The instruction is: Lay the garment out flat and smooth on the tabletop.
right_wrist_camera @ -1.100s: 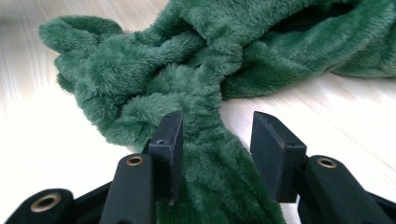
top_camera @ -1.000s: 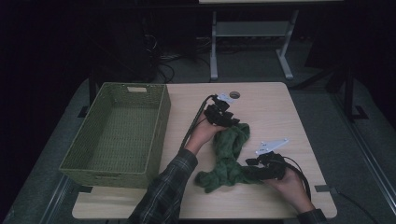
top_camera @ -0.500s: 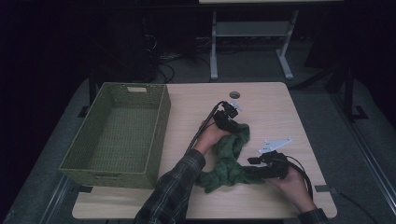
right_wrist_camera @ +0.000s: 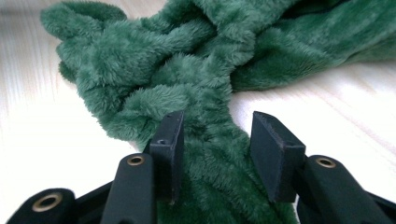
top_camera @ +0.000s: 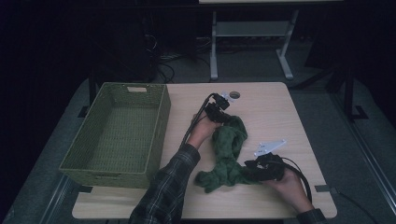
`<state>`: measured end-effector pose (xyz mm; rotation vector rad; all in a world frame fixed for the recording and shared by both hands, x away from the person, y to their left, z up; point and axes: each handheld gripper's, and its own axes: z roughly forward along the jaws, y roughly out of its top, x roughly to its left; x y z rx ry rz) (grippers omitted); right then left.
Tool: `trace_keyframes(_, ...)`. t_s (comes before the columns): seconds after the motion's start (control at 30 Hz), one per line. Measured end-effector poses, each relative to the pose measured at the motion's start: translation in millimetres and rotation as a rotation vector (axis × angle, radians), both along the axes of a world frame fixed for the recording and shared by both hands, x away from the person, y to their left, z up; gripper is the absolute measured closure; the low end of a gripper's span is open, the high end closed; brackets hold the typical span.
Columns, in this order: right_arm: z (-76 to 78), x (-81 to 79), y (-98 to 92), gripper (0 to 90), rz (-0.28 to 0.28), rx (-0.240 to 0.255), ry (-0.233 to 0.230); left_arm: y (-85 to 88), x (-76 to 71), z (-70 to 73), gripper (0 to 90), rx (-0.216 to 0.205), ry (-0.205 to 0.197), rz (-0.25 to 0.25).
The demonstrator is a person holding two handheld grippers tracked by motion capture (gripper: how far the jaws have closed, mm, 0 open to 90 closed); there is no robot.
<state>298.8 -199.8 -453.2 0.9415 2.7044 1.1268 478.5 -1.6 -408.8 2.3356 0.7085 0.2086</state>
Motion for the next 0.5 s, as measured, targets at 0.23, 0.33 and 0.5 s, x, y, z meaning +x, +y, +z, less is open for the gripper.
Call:
trace_keyframes(0.23,-4.7,0.8,-2.3,55.6,-0.001,-0.028,-0.005,16.8,15.4,8.8,87.3,0.011,-0.039,0.05)
trace_keyframes(0.33,-6.4,1.3,-4.6,55.7,-0.004,-0.028,0.01,22.7,20.2,13.0,87.3,0.019,-0.06,0.069)
trace_keyframes(0.5,-7.2,2.3,-6.3,55.7,-0.004,-0.03,0.011,31.0,25.6,13.0,87.2,0.017,-0.054,0.098)
